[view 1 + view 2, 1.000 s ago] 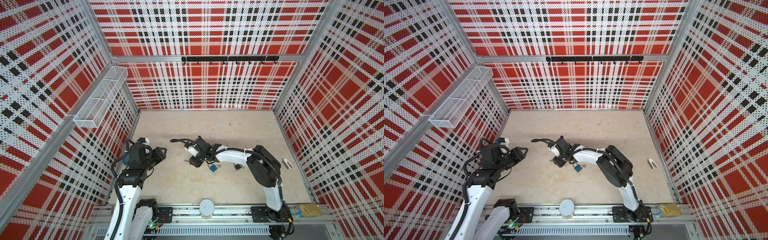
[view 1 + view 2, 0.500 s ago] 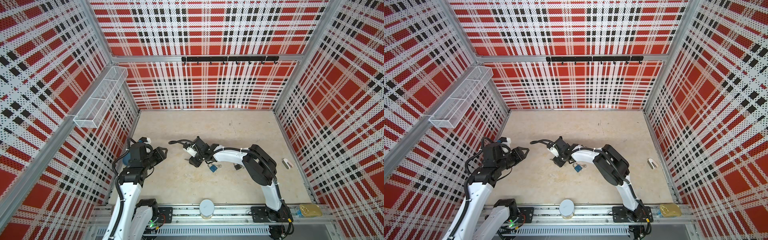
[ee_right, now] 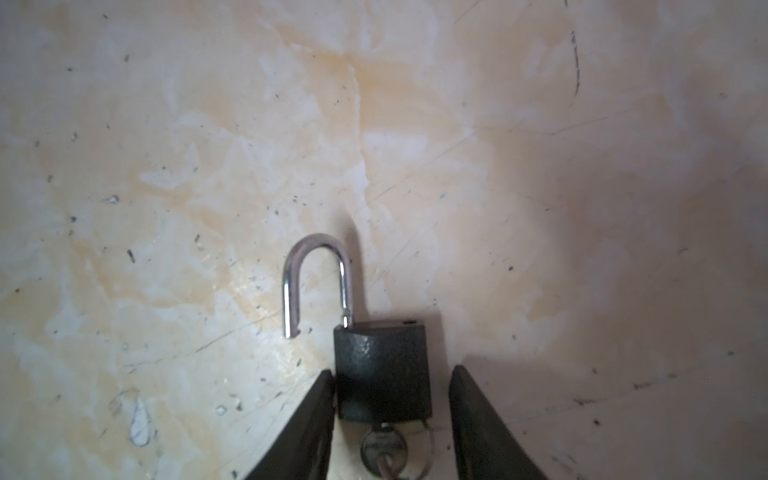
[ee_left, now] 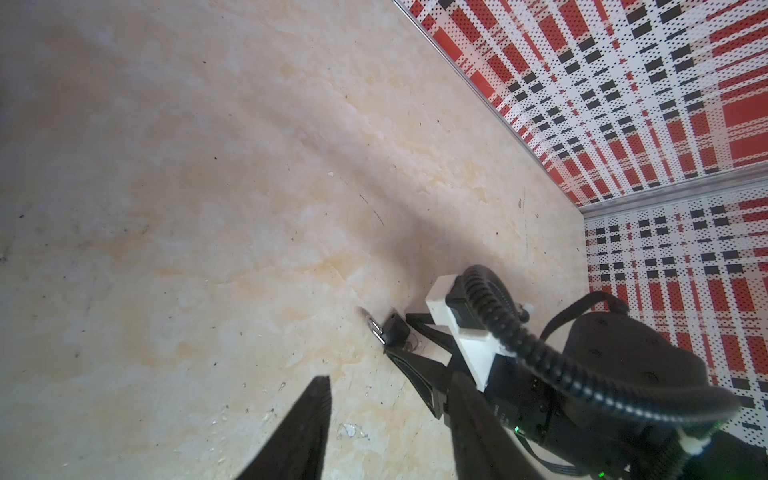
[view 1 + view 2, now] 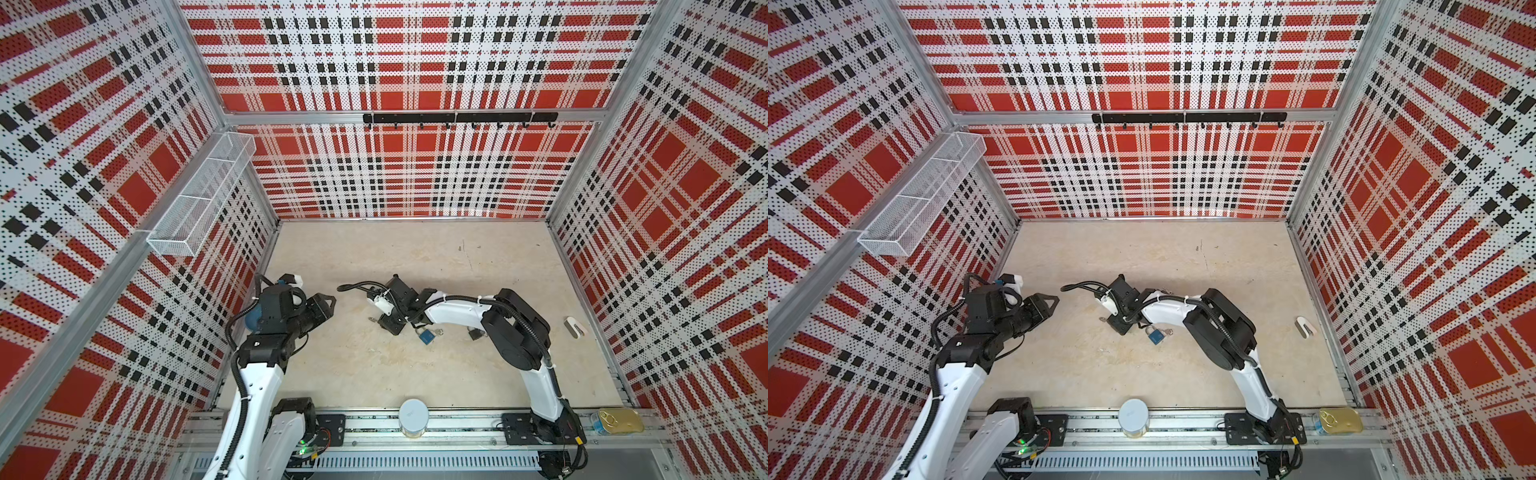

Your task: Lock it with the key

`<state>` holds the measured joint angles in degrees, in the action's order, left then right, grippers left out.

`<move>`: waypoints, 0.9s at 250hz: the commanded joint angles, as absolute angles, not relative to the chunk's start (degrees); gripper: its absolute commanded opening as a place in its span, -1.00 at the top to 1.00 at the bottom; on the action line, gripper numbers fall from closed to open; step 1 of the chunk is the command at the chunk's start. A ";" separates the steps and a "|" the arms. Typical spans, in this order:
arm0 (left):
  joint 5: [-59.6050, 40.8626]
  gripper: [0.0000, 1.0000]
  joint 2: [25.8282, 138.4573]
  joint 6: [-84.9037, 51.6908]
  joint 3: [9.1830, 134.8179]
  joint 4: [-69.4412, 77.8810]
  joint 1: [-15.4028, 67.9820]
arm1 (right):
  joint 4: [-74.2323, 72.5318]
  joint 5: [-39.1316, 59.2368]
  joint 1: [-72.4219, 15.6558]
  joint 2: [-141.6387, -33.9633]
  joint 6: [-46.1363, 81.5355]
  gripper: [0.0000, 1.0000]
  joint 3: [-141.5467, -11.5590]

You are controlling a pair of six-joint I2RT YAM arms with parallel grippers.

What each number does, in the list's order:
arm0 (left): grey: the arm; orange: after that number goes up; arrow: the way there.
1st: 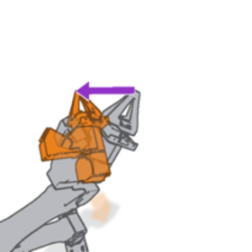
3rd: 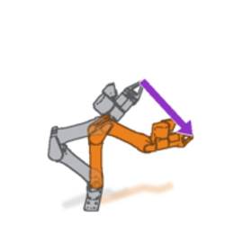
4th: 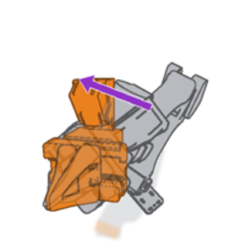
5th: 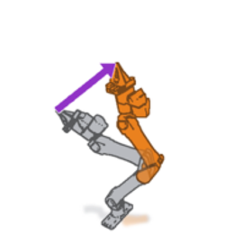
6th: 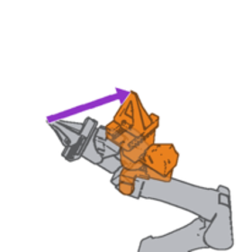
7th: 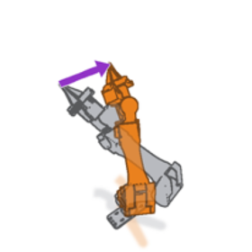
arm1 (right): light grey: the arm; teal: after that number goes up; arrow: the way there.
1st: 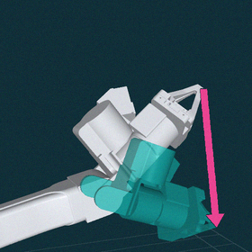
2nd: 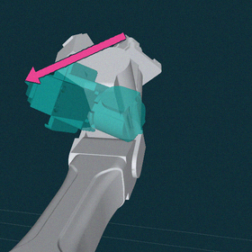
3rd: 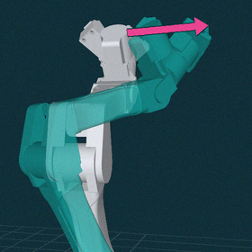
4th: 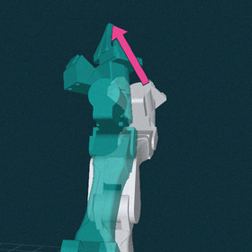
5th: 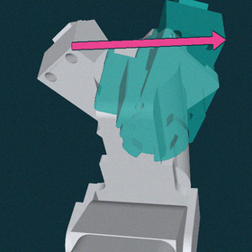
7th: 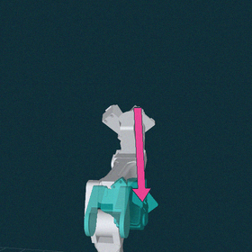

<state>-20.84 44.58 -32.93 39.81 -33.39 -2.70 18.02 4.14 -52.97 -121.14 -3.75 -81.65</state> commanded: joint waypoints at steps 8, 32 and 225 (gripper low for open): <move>-21.56 0.01 44.25 -32.35 41.40 -31.90 -3.53 | 16.86 2.99 -53.72 -123.39 -5.18 0.08 -82.32; -21.71 0.01 44.20 -32.52 41.40 -31.90 -3.59 | 16.79 2.30 -54.01 -123.66 -5.19 0.14 -82.18; -26.79 0.05 43.24 -31.83 40.32 -31.65 -3.69 | 13.89 5.58 -53.13 -111.46 -0.31 0.65 -76.44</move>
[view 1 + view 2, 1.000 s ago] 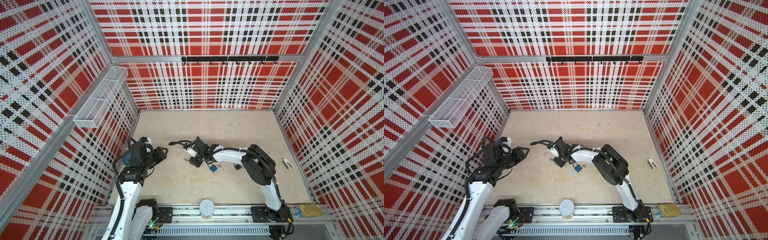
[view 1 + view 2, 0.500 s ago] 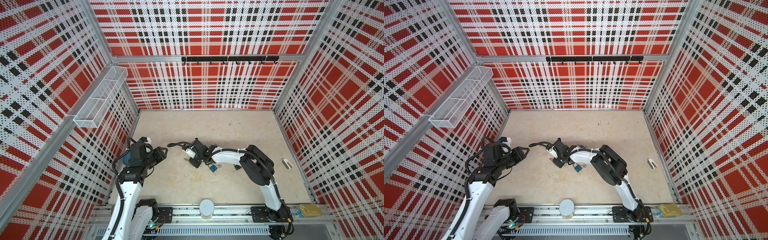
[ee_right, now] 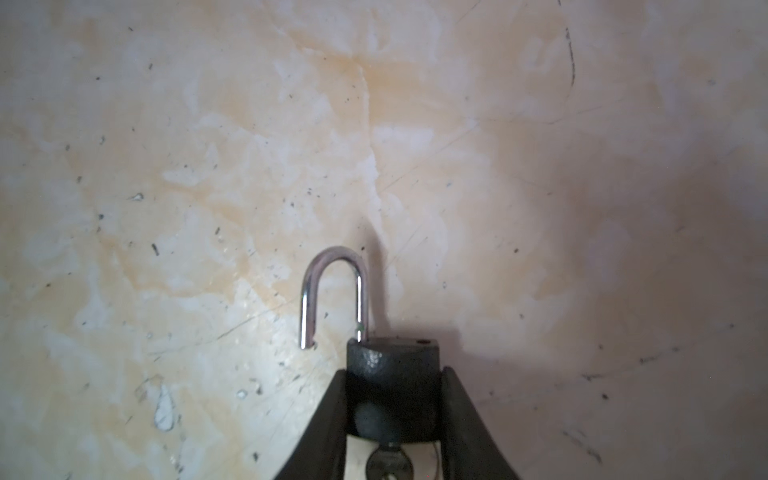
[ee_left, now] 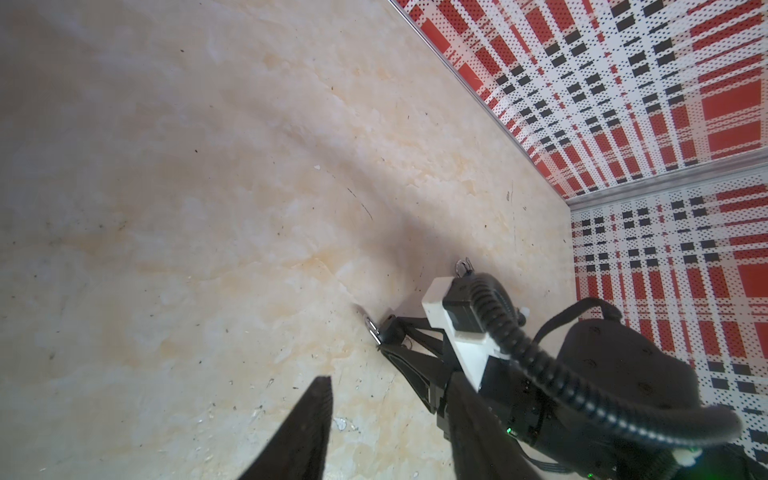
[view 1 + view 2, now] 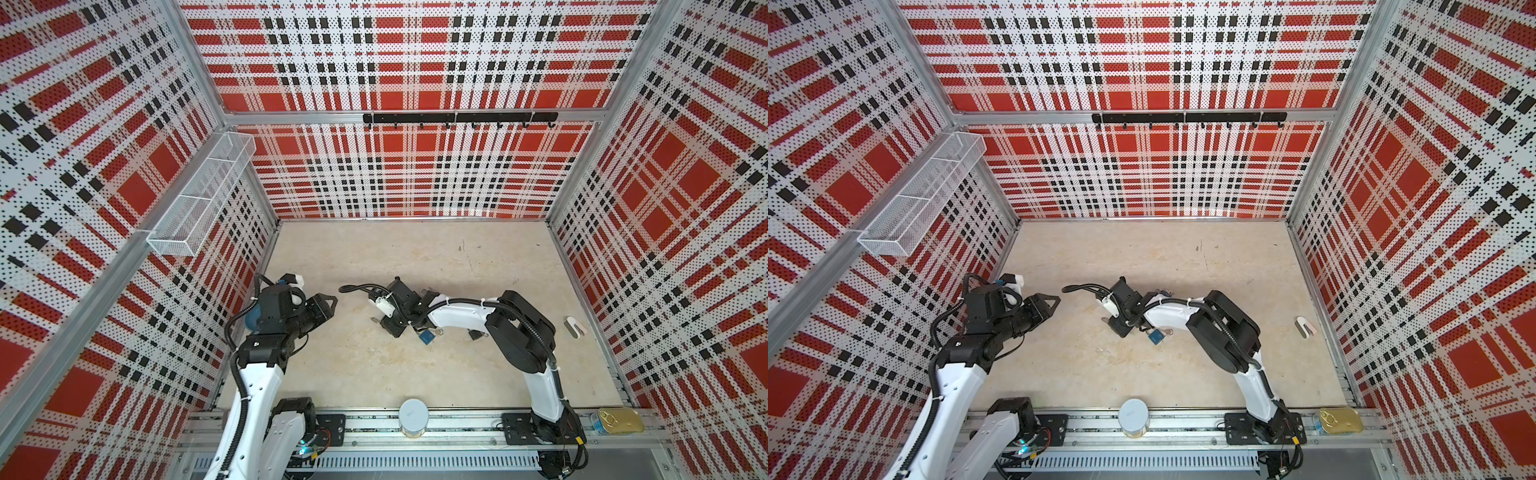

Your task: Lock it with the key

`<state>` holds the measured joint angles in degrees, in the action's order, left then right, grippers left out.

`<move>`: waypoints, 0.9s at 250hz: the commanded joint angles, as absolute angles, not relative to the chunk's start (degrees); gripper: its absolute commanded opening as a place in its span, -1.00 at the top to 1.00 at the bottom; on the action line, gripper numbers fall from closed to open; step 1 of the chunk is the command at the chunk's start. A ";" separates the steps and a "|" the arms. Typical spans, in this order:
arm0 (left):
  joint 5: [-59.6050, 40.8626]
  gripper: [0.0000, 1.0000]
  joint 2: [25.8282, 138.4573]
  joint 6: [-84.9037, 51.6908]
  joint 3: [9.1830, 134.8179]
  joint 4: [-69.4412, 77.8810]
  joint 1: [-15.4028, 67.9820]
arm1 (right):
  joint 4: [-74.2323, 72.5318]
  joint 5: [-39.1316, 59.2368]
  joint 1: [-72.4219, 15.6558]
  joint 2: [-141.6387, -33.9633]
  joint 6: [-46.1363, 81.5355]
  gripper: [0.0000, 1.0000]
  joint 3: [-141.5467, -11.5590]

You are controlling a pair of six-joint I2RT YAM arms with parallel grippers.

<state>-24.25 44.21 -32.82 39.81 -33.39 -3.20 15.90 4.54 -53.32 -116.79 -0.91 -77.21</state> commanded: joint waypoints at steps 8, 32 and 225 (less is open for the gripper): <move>-27.22 0.05 43.24 -31.98 40.14 -31.48 -3.60 | 14.02 5.48 -53.06 -110.86 -0.32 0.65 -76.21; -28.56 0.06 43.27 -32.17 39.24 -30.94 -3.09 | 14.59 5.36 -53.01 -109.30 -0.34 0.65 -75.70; -27.31 0.10 49.15 -45.16 31.67 -13.22 15.18 | 17.30 2.82 -53.07 -98.20 -0.34 0.69 -74.18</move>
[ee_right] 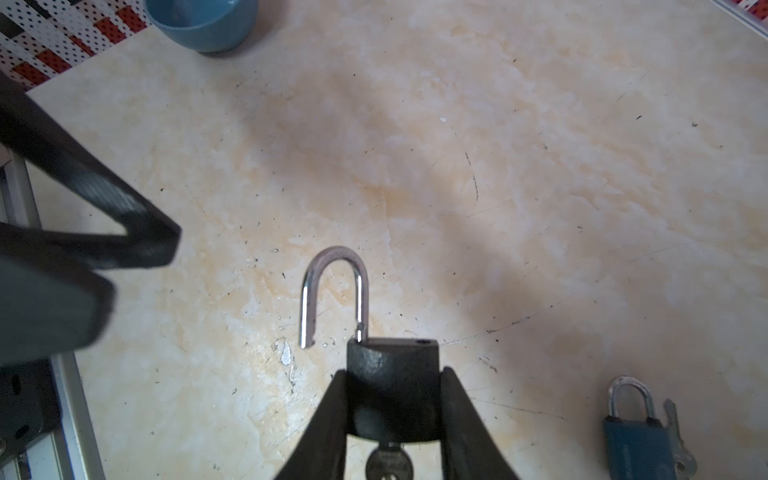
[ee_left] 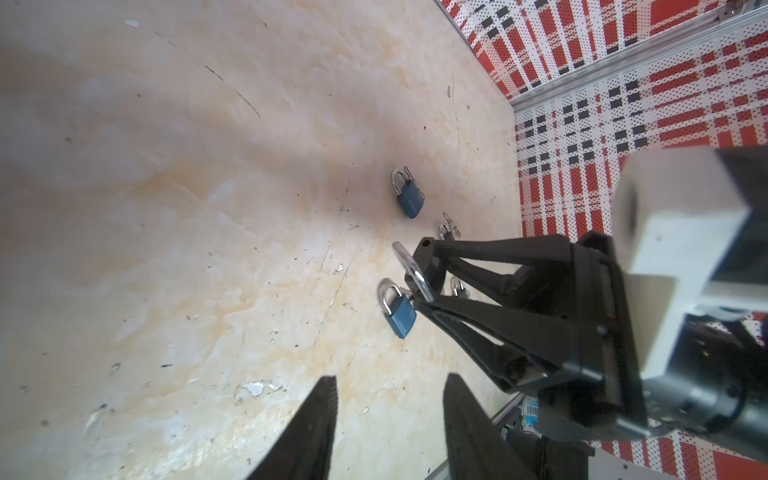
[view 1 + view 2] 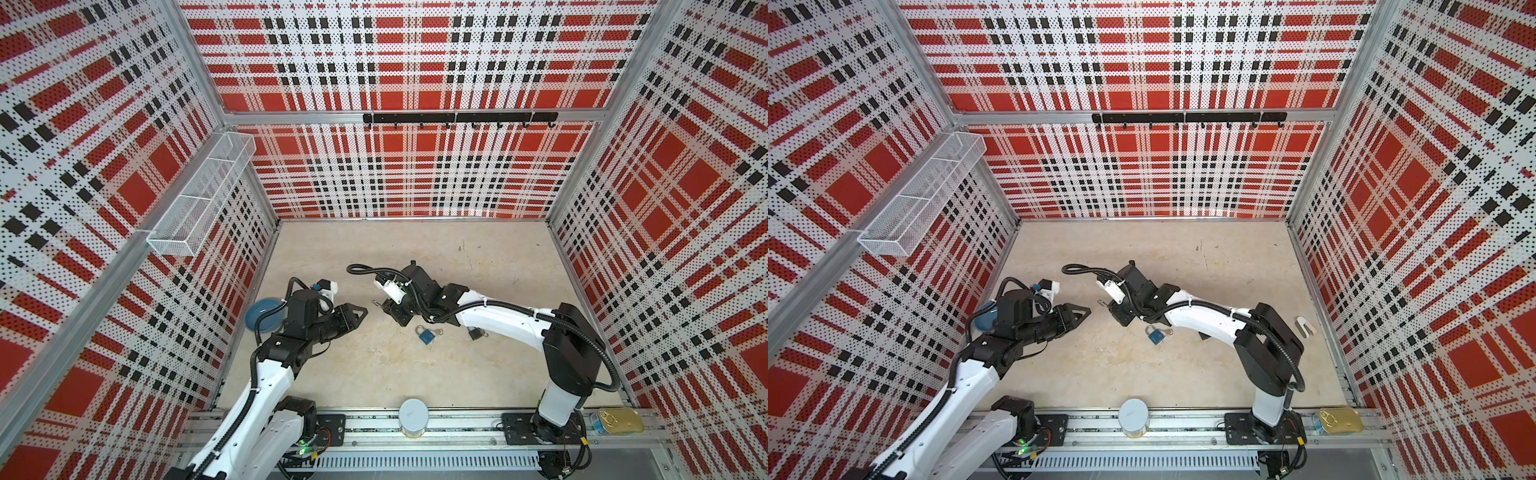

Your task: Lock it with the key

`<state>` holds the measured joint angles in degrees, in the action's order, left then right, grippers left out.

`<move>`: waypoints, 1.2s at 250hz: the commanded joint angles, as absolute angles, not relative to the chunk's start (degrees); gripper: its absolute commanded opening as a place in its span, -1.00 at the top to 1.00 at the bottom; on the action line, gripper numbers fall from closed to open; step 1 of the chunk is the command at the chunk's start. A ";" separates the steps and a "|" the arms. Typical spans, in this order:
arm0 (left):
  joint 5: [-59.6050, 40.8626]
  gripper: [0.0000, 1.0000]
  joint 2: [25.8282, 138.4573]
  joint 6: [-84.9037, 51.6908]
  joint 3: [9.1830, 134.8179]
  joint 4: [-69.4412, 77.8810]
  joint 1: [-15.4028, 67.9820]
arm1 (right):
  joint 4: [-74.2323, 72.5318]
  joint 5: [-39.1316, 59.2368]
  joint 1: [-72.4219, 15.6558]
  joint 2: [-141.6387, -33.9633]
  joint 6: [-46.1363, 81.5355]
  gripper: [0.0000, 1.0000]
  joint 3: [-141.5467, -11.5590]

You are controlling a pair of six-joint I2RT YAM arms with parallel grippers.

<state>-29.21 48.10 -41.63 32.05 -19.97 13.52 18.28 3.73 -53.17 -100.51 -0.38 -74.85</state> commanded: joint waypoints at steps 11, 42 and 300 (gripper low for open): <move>-27.00 0.10 49.71 -45.82 31.65 -12.00 15.57 | 17.38 2.72 -53.08 -98.11 -0.24 0.69 -74.10; -26.86 0.09 51.48 -47.18 31.74 -8.70 16.16 | 17.23 2.79 -53.07 -97.58 -0.09 0.69 -73.83; -24.72 0.26 61.26 -47.62 34.45 -2.39 20.27 | 16.60 3.25 -53.17 -97.42 0.20 0.71 -74.00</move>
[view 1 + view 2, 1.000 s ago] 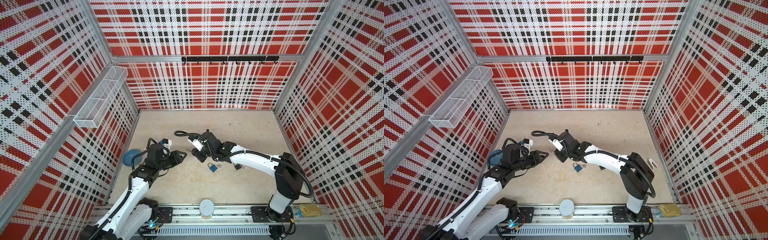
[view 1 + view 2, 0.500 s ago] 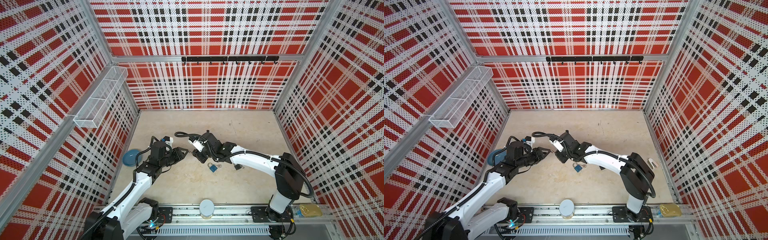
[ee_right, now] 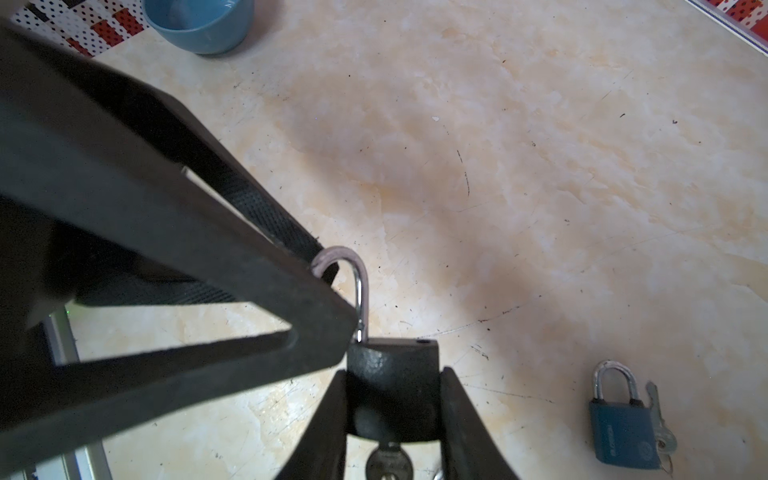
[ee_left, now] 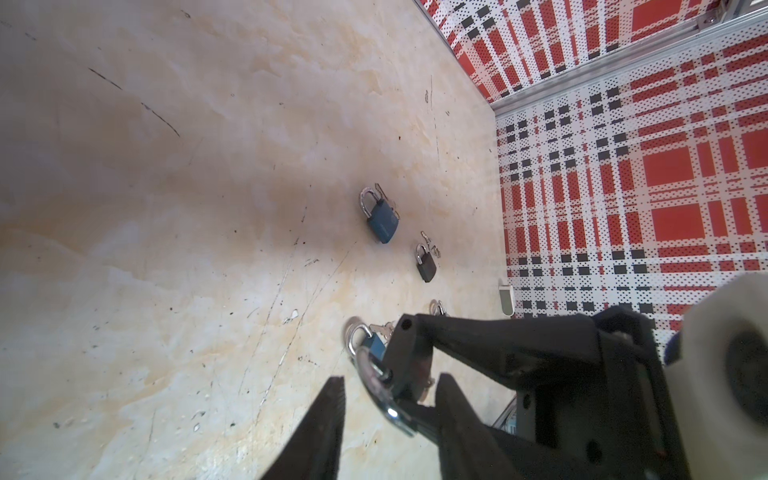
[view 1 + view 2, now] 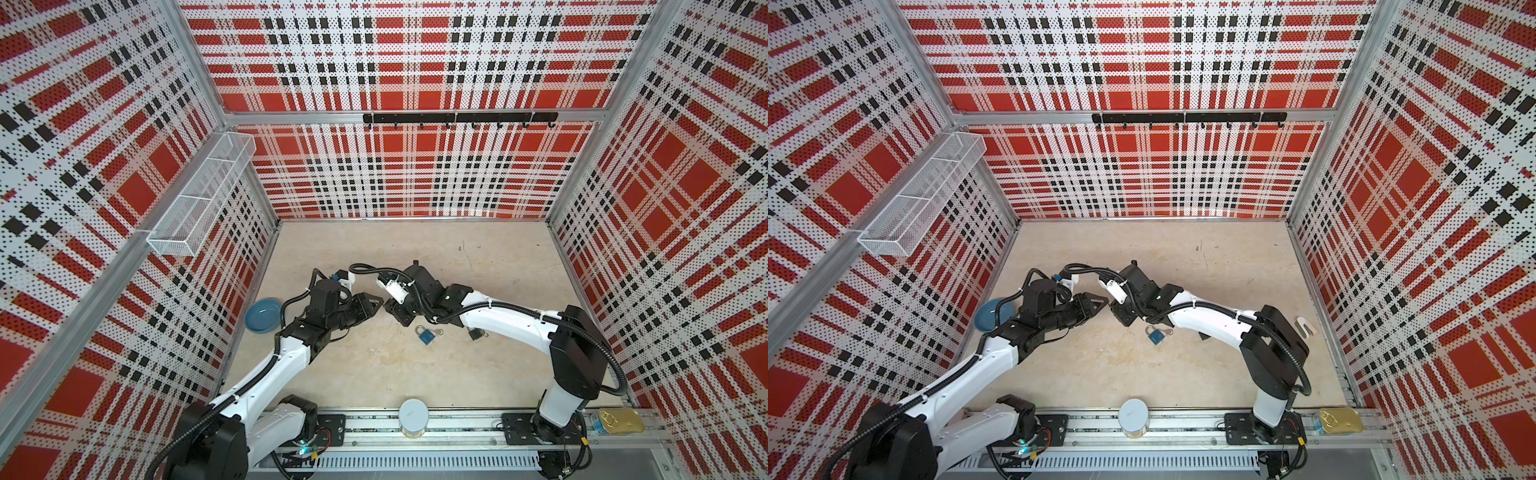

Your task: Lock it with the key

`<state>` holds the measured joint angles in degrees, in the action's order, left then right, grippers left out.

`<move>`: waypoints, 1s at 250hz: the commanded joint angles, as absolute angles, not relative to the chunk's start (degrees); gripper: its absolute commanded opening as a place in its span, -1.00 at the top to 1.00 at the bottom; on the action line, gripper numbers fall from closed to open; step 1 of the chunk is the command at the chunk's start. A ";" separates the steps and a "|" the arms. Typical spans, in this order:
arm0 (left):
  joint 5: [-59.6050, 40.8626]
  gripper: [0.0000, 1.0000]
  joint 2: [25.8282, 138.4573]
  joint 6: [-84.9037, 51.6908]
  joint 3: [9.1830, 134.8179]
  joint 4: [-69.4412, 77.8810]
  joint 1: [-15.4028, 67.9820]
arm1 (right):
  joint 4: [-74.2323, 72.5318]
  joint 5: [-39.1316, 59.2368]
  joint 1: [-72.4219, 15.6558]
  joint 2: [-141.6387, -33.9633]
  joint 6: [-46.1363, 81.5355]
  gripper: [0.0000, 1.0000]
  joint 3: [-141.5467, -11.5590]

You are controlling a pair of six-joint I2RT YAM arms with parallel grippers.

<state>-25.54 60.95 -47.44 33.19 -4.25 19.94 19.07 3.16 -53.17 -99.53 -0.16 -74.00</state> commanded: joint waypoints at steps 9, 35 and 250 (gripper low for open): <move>-24.68 0.28 61.34 -47.64 34.45 -2.35 20.26 | 16.61 3.18 -53.16 -97.38 0.18 0.72 -74.01; -24.38 0.33 61.43 -47.55 34.45 -2.11 20.29 | 16.56 3.35 -53.17 -97.01 0.20 0.73 -74.03; -24.24 0.97 62.82 -47.63 33.84 -1.29 20.21 | 15.91 3.69 -53.26 -95.08 0.53 0.76 -73.39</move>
